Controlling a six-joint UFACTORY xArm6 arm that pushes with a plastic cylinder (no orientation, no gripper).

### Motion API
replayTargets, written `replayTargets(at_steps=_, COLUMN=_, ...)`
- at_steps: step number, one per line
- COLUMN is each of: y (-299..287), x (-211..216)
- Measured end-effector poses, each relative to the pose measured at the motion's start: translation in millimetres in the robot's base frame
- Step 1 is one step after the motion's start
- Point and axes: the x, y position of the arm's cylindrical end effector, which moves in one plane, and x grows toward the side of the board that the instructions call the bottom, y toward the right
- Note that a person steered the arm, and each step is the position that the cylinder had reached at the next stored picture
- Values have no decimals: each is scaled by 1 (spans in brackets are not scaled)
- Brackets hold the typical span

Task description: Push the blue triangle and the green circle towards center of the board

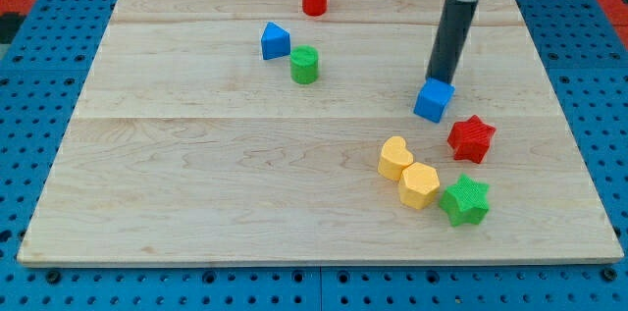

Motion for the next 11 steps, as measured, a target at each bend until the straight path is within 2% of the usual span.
replayTargets(at_steps=1, y=-24, x=19)
replayTargets(at_steps=3, y=-30, x=29)
replayTargets(at_steps=5, y=-98, x=-63)
replayTargets(at_steps=7, y=-212, x=-133)
replayTargets(at_steps=8, y=-262, x=-141)
replayTargets(at_steps=9, y=-248, x=-128)
replayTargets(at_steps=10, y=-199, x=-98)
replayTargets(at_steps=11, y=-157, x=-86)
